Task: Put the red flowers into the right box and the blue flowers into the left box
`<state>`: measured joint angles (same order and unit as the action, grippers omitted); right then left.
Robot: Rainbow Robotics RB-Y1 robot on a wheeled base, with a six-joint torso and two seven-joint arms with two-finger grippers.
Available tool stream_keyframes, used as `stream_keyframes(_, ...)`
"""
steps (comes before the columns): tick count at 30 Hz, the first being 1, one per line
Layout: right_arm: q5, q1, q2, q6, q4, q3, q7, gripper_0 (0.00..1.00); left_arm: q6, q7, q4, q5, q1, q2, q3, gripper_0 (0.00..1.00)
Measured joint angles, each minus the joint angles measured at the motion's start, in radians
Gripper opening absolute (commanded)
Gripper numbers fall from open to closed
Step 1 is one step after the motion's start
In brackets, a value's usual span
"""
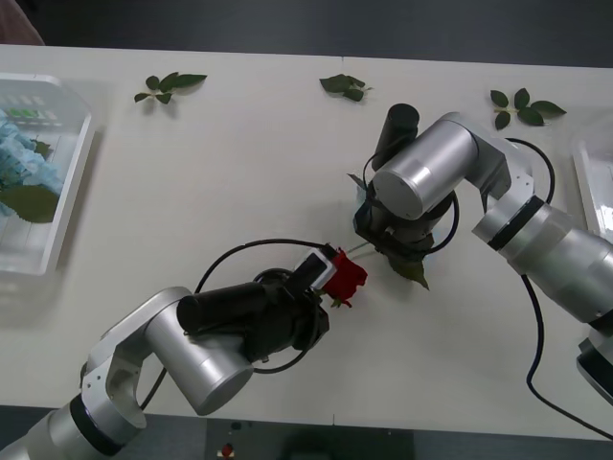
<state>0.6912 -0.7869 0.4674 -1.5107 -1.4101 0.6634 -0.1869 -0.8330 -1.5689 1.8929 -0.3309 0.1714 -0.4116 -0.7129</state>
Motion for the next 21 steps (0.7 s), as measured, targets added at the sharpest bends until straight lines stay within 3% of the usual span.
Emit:
stream_keyframes(14, 0.057, 0.0, 0.045, -0.038, -0.032, -0.076, -0.047, 0.0, 0.051, 0.497, 0.24, 0.0, 0.0, -0.002, 0.093, 0.0)
stream_keyframes(21, 0.099, 0.0, 0.09, -0.146, -0.049, -0.215, -0.476, 0.0, 0.051, 0.711, 0.308, 0.0, 0.017, -0.003, 0.191, 0.0)
